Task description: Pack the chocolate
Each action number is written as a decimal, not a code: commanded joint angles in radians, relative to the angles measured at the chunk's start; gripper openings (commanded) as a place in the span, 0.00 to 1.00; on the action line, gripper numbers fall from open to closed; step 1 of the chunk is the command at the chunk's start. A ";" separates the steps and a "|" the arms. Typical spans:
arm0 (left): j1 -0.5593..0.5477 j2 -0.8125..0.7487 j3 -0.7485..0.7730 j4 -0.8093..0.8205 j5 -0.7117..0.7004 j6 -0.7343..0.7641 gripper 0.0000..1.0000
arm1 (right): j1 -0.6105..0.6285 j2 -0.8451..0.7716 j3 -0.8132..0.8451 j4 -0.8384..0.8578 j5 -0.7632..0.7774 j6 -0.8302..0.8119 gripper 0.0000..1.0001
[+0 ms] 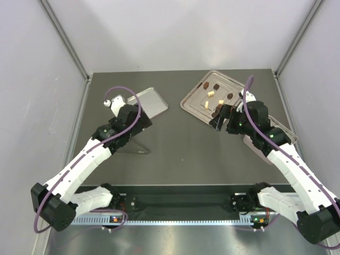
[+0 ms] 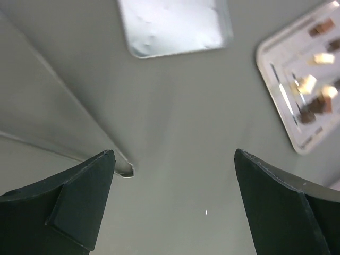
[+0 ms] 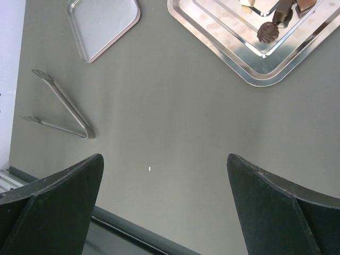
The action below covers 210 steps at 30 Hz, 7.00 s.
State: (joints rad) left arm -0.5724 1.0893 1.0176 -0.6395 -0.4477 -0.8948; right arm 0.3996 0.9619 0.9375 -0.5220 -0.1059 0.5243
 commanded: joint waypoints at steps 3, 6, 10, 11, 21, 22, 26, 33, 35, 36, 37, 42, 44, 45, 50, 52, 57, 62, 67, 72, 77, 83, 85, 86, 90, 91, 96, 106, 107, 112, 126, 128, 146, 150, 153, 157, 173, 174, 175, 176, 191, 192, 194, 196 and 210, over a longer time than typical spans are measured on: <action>0.127 0.014 0.006 -0.112 0.010 -0.188 0.98 | 0.012 -0.014 0.050 0.020 0.012 -0.024 1.00; 0.235 0.015 -0.054 -0.144 0.040 -0.306 0.93 | 0.012 -0.008 0.057 0.025 0.012 -0.023 1.00; 0.333 0.029 -0.097 -0.178 0.060 -0.337 0.88 | 0.013 -0.031 0.050 0.024 0.012 -0.027 1.00; 0.350 0.035 -0.096 -0.195 0.043 -0.348 0.88 | 0.013 -0.034 0.049 0.027 0.023 -0.030 1.00; 0.422 0.196 -0.060 -0.322 0.069 -0.487 0.96 | 0.012 -0.094 0.023 0.027 0.089 -0.052 1.00; 0.428 0.214 -0.057 -0.322 0.079 -0.487 0.97 | 0.013 -0.097 0.021 0.025 0.091 -0.052 1.00; 0.442 0.305 -0.044 -0.287 0.116 -0.477 0.99 | 0.013 -0.101 0.020 0.028 0.098 -0.061 1.00; 0.451 0.380 -0.042 -0.178 0.155 -0.457 0.99 | 0.013 -0.103 0.021 0.034 0.101 -0.069 1.00; 0.450 0.370 -0.053 -0.158 0.146 -0.460 0.99 | 0.013 -0.117 0.014 0.034 0.101 -0.075 1.00; 0.450 0.363 -0.059 -0.147 0.145 -0.460 0.99 | 0.013 -0.117 0.014 0.034 0.101 -0.075 1.00; 0.450 0.357 -0.065 -0.138 0.139 -0.460 0.99 | 0.013 -0.123 0.006 0.036 0.103 -0.076 1.00; 0.451 0.334 -0.112 -0.092 0.115 -0.474 0.99 | 0.013 -0.135 -0.008 0.048 0.103 -0.081 1.00; 0.451 0.345 -0.120 -0.088 0.116 -0.475 0.99 | 0.012 -0.130 -0.005 0.051 0.103 -0.084 1.00; 0.451 0.357 -0.122 -0.081 0.119 -0.475 0.99 | 0.013 -0.129 0.000 0.050 0.103 -0.083 1.00; 0.450 0.382 -0.142 -0.060 0.127 -0.481 0.99 | 0.013 -0.127 -0.003 0.048 0.140 -0.087 1.00; 0.451 0.397 -0.143 -0.057 0.116 -0.483 0.99 | 0.013 -0.132 -0.005 0.047 0.140 -0.087 1.00; 0.450 0.449 -0.145 -0.058 0.109 -0.500 0.99 | 0.012 -0.149 -0.006 0.047 0.140 -0.092 1.00; 0.450 0.507 -0.134 -0.057 0.150 -0.498 0.93 | 0.013 -0.169 -0.016 0.042 0.147 -0.101 1.00; 0.421 0.531 -0.126 -0.048 0.202 -0.480 0.88 | 0.013 -0.198 -0.023 0.036 0.156 -0.103 1.00; 0.343 0.528 -0.122 -0.046 0.257 -0.477 0.84 | 0.013 -0.221 -0.031 0.022 0.164 -0.106 1.00; 0.215 0.541 -0.087 -0.057 0.265 -0.515 0.82 | 0.013 -0.233 -0.029 -0.013 0.175 -0.102 1.00; 0.005 0.630 0.038 -0.072 0.221 -0.556 0.82 | 0.013 -0.275 -0.045 -0.039 0.183 -0.092 1.00; -0.062 0.671 0.110 -0.075 0.221 -0.556 0.82 | 0.013 -0.291 -0.055 -0.053 0.187 -0.089 1.00; -0.082 0.719 0.136 -0.084 0.221 -0.558 0.82 | 0.013 -0.298 -0.060 -0.058 0.192 -0.087 1.00; -0.164 0.828 0.283 -0.117 0.231 -0.547 0.82 | 0.013 -0.327 -0.074 -0.082 0.192 -0.079 1.00; -0.173 0.845 0.303 -0.120 0.234 -0.543 0.82 | 0.013 -0.333 -0.075 -0.087 0.190 -0.078 1.00; -0.193 0.925 0.403 -0.169 0.247 -0.523 0.88 | 0.013 -0.357 -0.098 -0.087 0.176 -0.079 1.00; -0.195 0.841 0.507 -0.255 0.234 -0.414 0.99 | 0.013 -0.279 -0.086 -0.087 0.187 -0.087 1.00; -0.193 0.825 0.519 -0.250 0.237 -0.399 0.99 | 0.013 -0.266 -0.080 -0.088 0.196 -0.087 1.00; -0.192 0.718 0.521 -0.184 0.202 -0.282 0.99 | 0.013 -0.223 -0.063 -0.056 0.196 -0.087 1.00; 0.203 0.177 -0.017 0.259 0.535 0.180 0.99 | 0.240 0.136 0.043 0.095 0.127 -0.135 1.00; 0.212 0.082 -0.039 0.239 0.535 0.255 0.99 | 0.263 0.173 0.058 0.123 0.146 -0.142 1.00; 0.213 -0.414 -0.011 0.020 0.520 0.493 0.99 | 0.449 0.702 0.211 0.215 0.226 -0.237 0.96; 0.213 -0.434 0.002 -0.020 0.455 0.559 0.99 | 0.453 0.758 0.230 0.244 0.227 -0.306 0.95; 0.213 -0.459 0.006 -0.046 0.383 0.594 0.99 | 0.456 0.794 0.242 0.255 0.209 -0.328 0.93; 0.212 -0.511 -0.019 -0.048 0.318 0.626 0.99 | 0.464 0.816 0.251 0.267 0.218 -0.349 0.91; 0.212 -0.520 -0.036 -0.045 0.270 0.626 0.99 | 0.510 0.922 0.287 0.224 0.264 -0.372 0.88; 0.212 -0.523 -0.034 -0.046 0.270 0.626 0.99 | 0.509 0.919 0.287 0.223 0.271 -0.372 0.88; 0.212 -0.523 -0.036 -0.046 0.271 0.626 0.99 | 0.509 0.917 0.288 0.220 0.276 -0.372 0.88; 0.212 -0.523 -0.036 -0.048 0.273 0.626 0.99 | 0.509 0.911 0.291 0.217 0.279 -0.371 0.88; 0.212 -0.506 -0.036 -0.045 0.311 0.606 0.99 | 0.466 0.802 0.313 0.208 0.224 -0.331 0.79; 0.212 -0.503 -0.036 -0.046 0.314 0.606 0.99 | 0.458 0.799 0.301 0.212 0.221 -0.330 0.76; 0.212 -0.497 -0.036 -0.042 0.317 0.602 0.99 | 0.430 0.796 0.290 0.217 0.207 -0.323 0.72; 0.212 -0.493 -0.037 -0.038 0.322 0.597 0.99 | 0.409 0.795 0.270 0.234 0.176 -0.322 0.66; 0.212 -0.459 -0.039 -0.019 0.339 0.580 0.99 | 0.363 0.798 0.257 0.254 0.118 -0.345 0.61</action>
State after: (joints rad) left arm -0.3607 0.6266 0.9806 -0.7036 -0.1200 -0.3077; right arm 0.7654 1.7950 1.1713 -0.2924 0.0402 0.1921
